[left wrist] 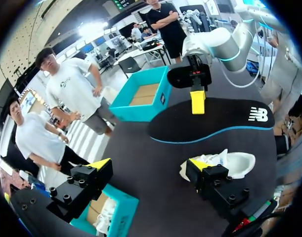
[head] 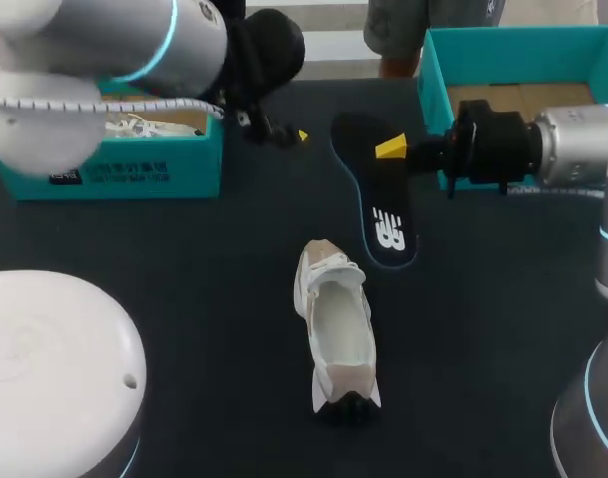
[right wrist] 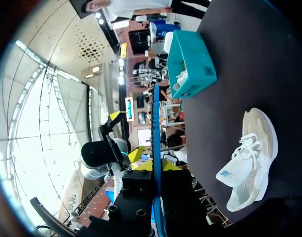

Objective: Take the shoe out of the shoebox, open the shoe tongue, remove and reinsert the insole, then place the shoe into the shoebox

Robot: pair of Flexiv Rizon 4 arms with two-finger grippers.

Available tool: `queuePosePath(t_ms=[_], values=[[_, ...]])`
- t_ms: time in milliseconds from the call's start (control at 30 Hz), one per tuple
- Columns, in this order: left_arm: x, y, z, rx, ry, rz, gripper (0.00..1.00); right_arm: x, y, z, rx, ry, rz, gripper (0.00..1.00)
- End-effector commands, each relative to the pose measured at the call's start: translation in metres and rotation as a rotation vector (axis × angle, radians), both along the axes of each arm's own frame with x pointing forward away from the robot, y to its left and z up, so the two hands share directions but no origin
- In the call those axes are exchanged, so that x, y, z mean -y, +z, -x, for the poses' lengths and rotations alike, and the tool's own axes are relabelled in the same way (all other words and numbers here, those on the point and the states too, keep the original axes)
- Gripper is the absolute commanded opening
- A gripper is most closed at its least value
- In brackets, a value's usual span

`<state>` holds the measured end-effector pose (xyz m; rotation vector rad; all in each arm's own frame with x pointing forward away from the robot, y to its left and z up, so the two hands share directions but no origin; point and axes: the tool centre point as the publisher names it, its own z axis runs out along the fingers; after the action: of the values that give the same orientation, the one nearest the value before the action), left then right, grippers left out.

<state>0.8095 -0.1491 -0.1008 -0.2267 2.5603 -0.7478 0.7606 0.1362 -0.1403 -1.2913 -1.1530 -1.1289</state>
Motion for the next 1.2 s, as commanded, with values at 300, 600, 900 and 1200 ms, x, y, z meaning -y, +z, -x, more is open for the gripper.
queuePosePath(t_ms=[300, 600, 900, 1200], values=[[-0.003, 0.038, 0.005, -0.09, -0.186, -0.182, 1.0, -0.004, 0.0, -0.001, 0.002, 0.005, -0.003, 0.0], [-0.002, 0.053, 0.01, -0.148, -0.108, -0.317, 1.0, -0.008, -0.003, -0.001, -0.005, 0.007, 0.0, 0.0], [-0.009, 0.059, 0.019, -0.22, -0.031, -0.481, 1.0, -0.011, -0.003, -0.001, -0.008, 0.012, -0.003, 0.0], [-0.009, 0.059, 0.019, -0.22, -0.031, -0.481, 1.0, -0.009, -0.005, -0.001, -0.015, -0.001, -0.012, 0.0]])
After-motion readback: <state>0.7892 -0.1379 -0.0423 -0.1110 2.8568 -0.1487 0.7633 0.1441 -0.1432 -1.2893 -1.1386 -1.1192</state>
